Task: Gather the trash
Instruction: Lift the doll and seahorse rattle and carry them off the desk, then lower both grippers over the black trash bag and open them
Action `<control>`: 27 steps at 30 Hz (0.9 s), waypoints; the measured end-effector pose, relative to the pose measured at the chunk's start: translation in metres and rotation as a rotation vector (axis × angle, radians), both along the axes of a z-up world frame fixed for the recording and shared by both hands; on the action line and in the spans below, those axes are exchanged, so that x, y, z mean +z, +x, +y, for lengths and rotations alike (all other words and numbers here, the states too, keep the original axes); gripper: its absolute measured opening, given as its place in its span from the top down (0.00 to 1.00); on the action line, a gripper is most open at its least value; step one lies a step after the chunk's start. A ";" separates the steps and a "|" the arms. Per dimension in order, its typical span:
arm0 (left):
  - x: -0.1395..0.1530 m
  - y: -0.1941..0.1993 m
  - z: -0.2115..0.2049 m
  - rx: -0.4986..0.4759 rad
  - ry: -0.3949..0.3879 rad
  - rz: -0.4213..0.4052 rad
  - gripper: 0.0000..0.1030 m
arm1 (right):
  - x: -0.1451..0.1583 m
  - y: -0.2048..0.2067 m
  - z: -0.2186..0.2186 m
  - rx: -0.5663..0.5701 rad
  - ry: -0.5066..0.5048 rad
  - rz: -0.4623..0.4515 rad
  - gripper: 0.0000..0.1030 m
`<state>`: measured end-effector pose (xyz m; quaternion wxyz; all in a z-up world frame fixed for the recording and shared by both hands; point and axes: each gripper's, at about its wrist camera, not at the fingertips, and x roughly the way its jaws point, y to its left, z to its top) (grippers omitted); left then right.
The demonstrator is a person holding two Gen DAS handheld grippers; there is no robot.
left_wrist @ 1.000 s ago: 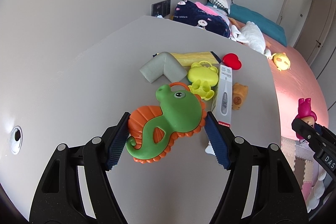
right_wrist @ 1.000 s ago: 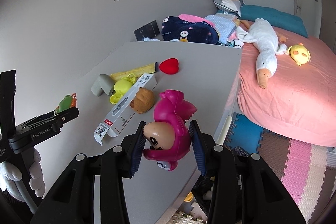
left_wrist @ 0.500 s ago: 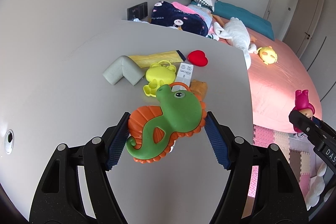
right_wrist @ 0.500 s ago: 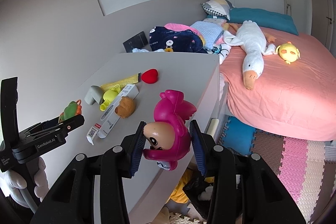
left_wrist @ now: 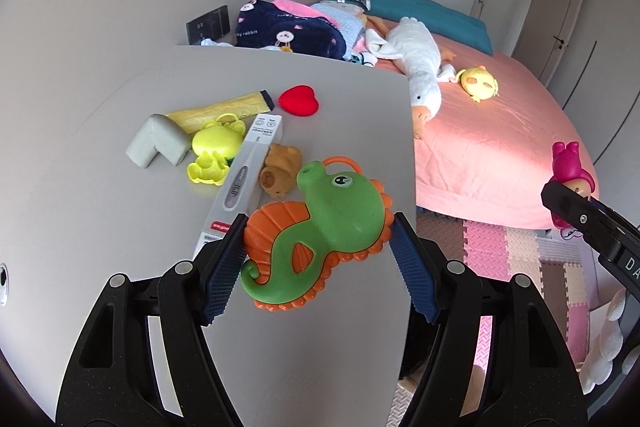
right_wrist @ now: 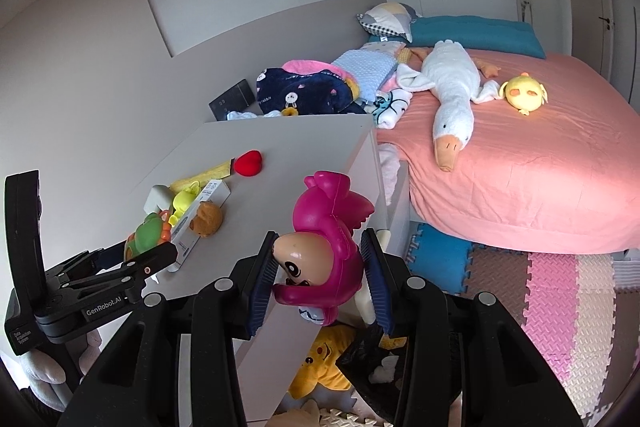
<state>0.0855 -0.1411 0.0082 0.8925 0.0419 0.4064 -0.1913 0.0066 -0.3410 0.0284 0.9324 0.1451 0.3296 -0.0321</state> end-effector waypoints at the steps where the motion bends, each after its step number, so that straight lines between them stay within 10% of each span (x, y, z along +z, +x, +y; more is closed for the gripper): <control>1: 0.000 -0.001 -0.005 -0.009 0.000 0.000 0.33 | 0.000 -0.002 -0.003 -0.006 0.000 0.000 0.57; 27: -0.015 -0.034 -0.117 -0.233 0.031 0.037 0.33 | -0.004 -0.032 -0.096 -0.183 0.018 0.020 0.57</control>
